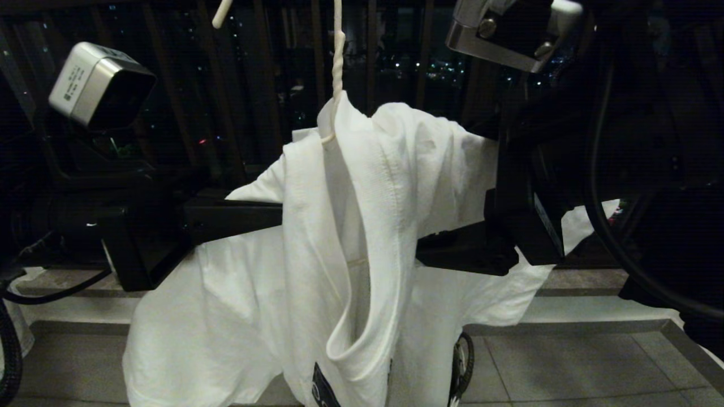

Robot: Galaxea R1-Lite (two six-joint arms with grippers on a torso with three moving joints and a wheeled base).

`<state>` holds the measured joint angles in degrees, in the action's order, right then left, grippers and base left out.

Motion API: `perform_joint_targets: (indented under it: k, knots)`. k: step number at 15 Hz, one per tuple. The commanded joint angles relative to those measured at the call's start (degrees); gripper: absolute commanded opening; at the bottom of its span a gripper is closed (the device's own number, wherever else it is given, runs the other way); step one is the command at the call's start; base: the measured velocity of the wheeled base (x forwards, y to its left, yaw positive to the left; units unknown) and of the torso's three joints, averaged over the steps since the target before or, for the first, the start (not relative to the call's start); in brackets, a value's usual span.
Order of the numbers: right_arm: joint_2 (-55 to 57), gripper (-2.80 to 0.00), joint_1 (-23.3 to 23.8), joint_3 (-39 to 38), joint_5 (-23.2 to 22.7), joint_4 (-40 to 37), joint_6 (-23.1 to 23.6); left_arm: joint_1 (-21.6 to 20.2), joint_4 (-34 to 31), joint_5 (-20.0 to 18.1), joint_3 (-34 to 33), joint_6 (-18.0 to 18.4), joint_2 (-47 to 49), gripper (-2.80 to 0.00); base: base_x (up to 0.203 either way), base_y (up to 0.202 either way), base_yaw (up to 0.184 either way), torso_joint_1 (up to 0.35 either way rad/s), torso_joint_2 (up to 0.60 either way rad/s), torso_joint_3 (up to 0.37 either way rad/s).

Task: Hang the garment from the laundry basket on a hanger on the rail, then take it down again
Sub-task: Hang the clothes rack on the clothesline

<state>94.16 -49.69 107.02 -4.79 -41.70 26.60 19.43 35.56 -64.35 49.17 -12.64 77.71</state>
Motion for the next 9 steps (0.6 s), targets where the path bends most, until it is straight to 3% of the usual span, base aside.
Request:
perform_joint_targets:
  k: [1,9]
  knots:
    - [-0.38,-2.8,0.39,-1.01,-0.91,-0.22,0.27,0.17,0.12,-0.33,0.57,-0.1,0.6,-2.8,0.0,0.0,0.0,0.0,0.0,0.0]
    - [-0.47,-2.8,1.38,-2.34,-4.5,-0.13,0.03,0.15,0.41,-0.14,1.29,-0.1,2.12,-2.8,0.0,0.0,0.0,0.0,0.0,0.0]
